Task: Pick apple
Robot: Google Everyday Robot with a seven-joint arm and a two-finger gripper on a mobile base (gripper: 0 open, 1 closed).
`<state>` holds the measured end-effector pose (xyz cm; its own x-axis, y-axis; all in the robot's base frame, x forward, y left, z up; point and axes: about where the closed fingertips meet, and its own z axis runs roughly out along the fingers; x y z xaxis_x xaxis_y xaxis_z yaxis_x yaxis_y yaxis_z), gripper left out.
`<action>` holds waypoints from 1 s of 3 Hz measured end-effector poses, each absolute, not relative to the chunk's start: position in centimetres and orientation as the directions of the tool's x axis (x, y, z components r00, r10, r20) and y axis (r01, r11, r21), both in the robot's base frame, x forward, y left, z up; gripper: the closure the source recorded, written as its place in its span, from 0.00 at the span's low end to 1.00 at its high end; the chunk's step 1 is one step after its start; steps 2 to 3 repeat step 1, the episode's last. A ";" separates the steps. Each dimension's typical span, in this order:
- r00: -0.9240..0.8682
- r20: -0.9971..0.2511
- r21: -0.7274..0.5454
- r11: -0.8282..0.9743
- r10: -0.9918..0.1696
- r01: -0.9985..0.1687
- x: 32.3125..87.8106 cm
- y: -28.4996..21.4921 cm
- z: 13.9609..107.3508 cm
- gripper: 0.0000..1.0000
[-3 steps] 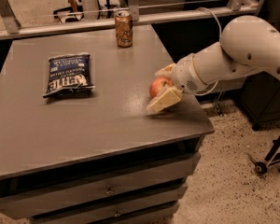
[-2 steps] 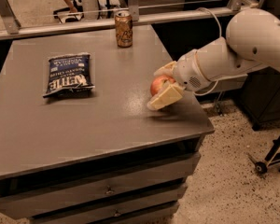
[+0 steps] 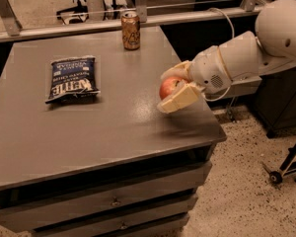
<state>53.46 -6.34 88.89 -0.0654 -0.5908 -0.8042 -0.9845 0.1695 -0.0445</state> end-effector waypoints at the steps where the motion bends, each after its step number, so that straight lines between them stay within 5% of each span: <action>1: -0.069 -0.840 -0.019 0.157 -0.538 -0.987 52.9 -5.7 90.3 1.00; 3: -0.069 -0.840 -0.019 0.157 -0.538 -0.987 52.9 -5.7 90.3 1.00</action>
Offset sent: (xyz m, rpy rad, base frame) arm 0.0000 0.0000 0.0000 0.0000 0.0000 0.0000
